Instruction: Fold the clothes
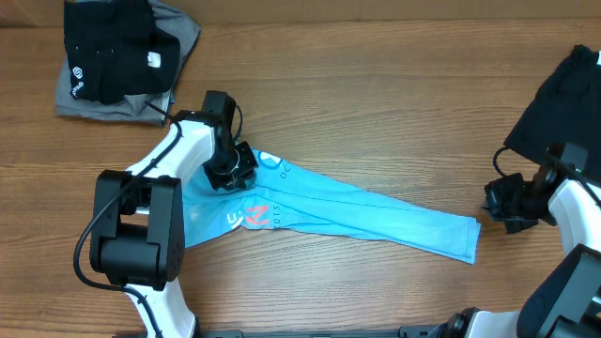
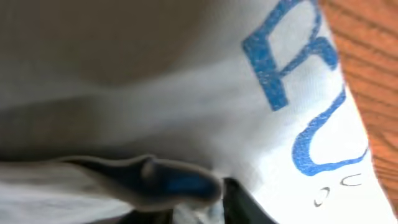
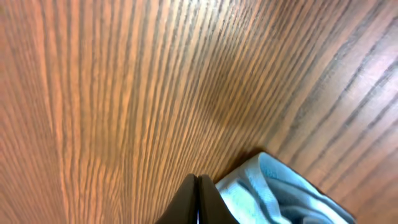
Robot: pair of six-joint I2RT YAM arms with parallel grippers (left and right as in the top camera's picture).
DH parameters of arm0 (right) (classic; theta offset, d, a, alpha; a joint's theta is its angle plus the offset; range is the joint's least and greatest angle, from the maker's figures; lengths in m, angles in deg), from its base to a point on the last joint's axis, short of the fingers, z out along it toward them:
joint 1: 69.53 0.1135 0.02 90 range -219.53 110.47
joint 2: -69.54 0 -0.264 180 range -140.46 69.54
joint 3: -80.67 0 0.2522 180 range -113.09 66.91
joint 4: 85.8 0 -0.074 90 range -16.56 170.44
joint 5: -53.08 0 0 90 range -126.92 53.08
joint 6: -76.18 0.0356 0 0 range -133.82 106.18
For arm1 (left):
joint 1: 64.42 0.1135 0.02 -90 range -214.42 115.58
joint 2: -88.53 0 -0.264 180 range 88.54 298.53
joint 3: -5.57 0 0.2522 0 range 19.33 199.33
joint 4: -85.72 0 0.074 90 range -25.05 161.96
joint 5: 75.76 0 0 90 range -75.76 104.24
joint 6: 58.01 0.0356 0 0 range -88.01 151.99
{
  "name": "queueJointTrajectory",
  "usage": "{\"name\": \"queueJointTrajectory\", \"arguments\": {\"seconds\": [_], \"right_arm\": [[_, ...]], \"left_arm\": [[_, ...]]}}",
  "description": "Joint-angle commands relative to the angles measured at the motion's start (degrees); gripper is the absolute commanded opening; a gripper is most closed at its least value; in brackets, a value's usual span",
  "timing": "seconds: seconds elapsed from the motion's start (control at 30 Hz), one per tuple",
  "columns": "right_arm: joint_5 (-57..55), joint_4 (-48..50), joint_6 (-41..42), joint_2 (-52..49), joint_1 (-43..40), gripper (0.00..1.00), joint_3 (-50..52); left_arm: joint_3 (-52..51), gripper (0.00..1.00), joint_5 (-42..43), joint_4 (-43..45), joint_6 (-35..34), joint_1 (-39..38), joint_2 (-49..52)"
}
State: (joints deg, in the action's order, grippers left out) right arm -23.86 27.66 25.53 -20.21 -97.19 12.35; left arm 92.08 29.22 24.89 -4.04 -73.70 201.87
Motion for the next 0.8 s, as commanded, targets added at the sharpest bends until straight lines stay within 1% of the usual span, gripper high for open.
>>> {"name": "queueJointTrajectory", "arguments": {"seconds": [0.0,0.03,0.07,0.1,0.13,0.17,0.2,0.23,0.27,0.3,0.33,0.37,0.4,0.43,0.5,0.6,0.67,0.77], "right_arm": [[-1.4,-4.2,-4.3,-0.3,-0.1,0.04,-6.0],[-2.1,-6.3,-4.9,-0.3,-0.2,0.04,-7.6],[-2.7,-7.9,-5.2,-0.3,-0.4,0.04,-8.9],[-3.1,-9.6,-5.3,-0.3,-0.7,0.04,-10.2],[-3.1,-11.2,-5.6,-0.3,-1.1,0.04,-11.4],[-2.6,-12.6,-6.8,-0.3,-1.7,0.04,-12.2],[-2.5,-13.6,-7.6,-0.3,-2.1,0.07,-12.6],[-2.5,-14.5,-8.3,-0.3,-2.6,0.14,-12.7],[-2.5,-15.5,-9.3,-0.3,-3.1,0.26,-12.7],[-2.6,-16.6,-10.3,-0.3,-3.8,0.42,-12.6],[-2.8,-17.5,-11.2,-0.3,-4.3,0.68,-12.4],[-2.8,-18.2,-11.6,-0.3,-4.8,0.90,-12.3],[-2.7,-18.9,-11.8,-0.3,-5.3,1.00,-12.0],[-2.7,-19.4,-12.1,-0.3,-5.5,1.00,-11.8],[-1.6,-20.0,-15.5,-0.3,-5.5,1.00,-11.0],[4.6,-20.0,-22.8,-0.3,-4.2,1.00,-8.9],[8.9,-19.7,-25.9,-0.3,-2.5,1.00,-7.2],[9.7,-17.8,-26.2,-0.3,1.1,1.00,-4.7]], "left_arm": [[-1.4,0.38,-8.0,1.2,0.9,0.7,2.6],[-1.4,0.45,-10.2,0.7,2.6,1.0,2.6],[-1.4,0.49,-12.2,0.1,4.1,1.4,2.6],[-1.4,0.56,-13.8,-0.7,5.3,1.8,2.6],[-1.3,0.66,-15.5,-1.9,6.4,2.5,2.6],[-1.3,0.85,-16.7,-2.8,7.4,3.3,2.6],[-1.3,0.99,-17.4,-3.6,8.1,3.9,2.6],[-1.3,1.00,-18.3,-4.1,8.5,4.7,2.6],[-1.3,1.00,-18.7,-4.6,8.9,5.6,2.6],[-1.3,1.00,-19.3,-4.9,9.1,6.6,2.6],[-1.3,1.00,-19.8,-5.2,9.0,7.8,2.6],[-1.3,1.00,-19.9,-5.3,9.0,8.7,2.6],[-1.2,1.00,-19.9,-5.5,9.0,9.8,2.6],[-1.1,1.00,-19.8,-5.7,8.9,10.8,2.6],[-0.7,1.00,-19.5,-6.3,8.8,12.5,2.6],[-0.3,1.00,-19.4,-6.9,8.8,14.4,2.6],[-0.2,1.00,-19.4,-7.2,8.8,15.0,2.6],[0.0,1.00,-19.4,-8.2,8.8,15.0,2.6]]}}
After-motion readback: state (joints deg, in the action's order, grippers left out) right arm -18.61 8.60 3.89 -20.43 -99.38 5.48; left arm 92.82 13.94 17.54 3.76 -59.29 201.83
